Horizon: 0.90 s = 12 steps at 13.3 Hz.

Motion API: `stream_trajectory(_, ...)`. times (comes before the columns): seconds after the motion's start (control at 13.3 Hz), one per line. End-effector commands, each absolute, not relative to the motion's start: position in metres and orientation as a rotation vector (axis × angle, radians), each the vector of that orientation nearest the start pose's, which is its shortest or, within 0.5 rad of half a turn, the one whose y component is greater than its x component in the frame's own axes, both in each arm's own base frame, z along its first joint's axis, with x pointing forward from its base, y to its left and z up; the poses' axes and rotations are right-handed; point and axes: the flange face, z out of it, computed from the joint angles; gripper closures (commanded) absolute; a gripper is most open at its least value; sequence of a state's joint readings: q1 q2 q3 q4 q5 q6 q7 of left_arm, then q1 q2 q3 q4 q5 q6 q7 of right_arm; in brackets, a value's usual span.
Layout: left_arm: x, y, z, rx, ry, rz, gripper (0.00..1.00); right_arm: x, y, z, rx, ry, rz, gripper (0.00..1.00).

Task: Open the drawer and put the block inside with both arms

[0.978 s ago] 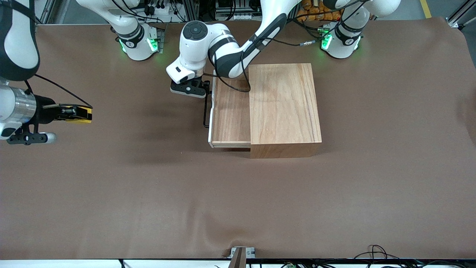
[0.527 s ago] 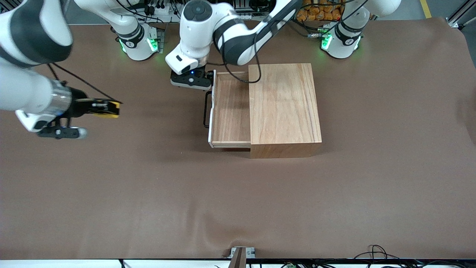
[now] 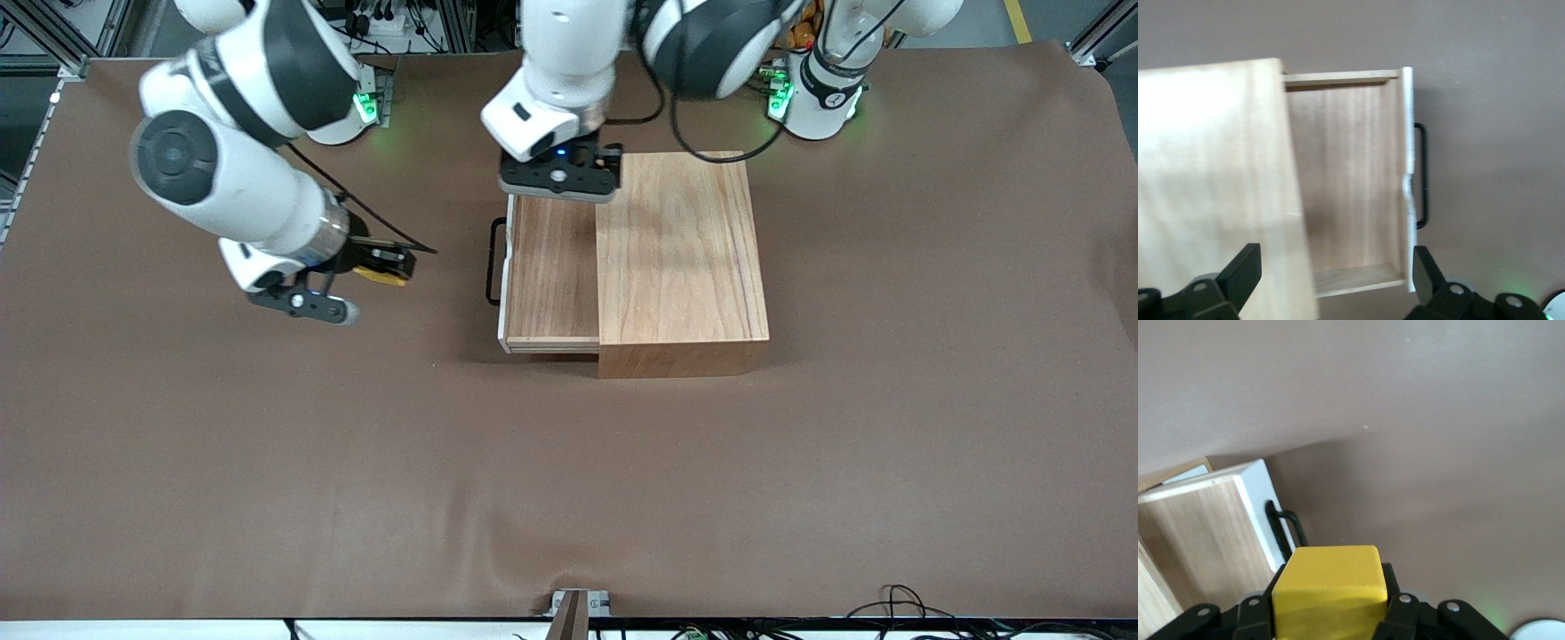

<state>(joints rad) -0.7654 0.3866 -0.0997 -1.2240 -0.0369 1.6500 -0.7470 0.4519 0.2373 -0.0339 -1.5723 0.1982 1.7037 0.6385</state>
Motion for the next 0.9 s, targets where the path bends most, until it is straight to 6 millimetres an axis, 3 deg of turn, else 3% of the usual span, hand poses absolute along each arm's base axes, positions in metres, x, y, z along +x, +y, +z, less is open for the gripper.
stream_trajectory(0.0, 0.463, -0.448, 0.585, -3.197, 0.238, 0.097, 0.0, 0.553, 0.294, 0.484, -2.994, 0.373, 0.229, 0.88)
stream_trajectory(0.45, 0.525, -0.315, 0.621, -3.185, 0.119, 0.139, 0.0, 0.513, 0.388, 0.422, -3.007, 0.267, 0.156, 0.88)
stream_trajectory(0.83, 0.575, -0.193, 0.622, -3.204, -0.018, 0.175, 0.0, 0.494, 0.447, 0.373, -2.987, 0.265, 0.08, 0.86)
